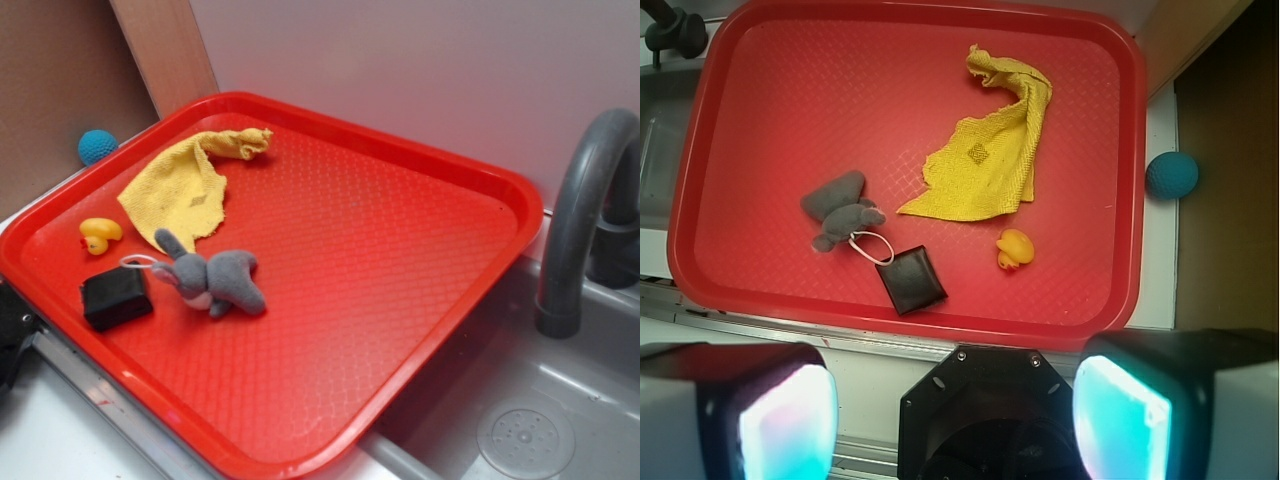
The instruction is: Grab the yellow duck.
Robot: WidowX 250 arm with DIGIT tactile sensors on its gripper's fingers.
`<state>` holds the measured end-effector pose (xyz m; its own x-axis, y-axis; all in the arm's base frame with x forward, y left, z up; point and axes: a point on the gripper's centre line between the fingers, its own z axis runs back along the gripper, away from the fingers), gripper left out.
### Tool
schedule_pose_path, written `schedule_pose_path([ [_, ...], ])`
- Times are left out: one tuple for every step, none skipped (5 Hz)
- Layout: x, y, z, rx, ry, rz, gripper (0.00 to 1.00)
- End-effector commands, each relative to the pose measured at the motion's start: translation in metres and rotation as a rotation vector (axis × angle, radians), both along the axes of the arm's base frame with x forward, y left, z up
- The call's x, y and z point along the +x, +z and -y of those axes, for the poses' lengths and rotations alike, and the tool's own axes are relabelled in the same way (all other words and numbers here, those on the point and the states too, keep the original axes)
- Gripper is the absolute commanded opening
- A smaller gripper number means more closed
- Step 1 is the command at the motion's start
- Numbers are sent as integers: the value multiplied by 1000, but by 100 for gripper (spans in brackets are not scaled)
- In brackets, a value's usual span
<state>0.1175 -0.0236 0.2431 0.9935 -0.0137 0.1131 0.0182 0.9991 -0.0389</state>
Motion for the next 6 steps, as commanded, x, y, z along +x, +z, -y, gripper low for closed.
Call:
schedule_pose_path([
  [0,0,0,0,0,0,100],
  [19,-12,-9,51,93,6,100],
  [29,-30,-22,78,197,12,100],
  [27,-68,-41,77,250,4,100],
  [26,-102,-50,61,279,-10,100],
  [38,-152,-61,25,330,-29,100],
])
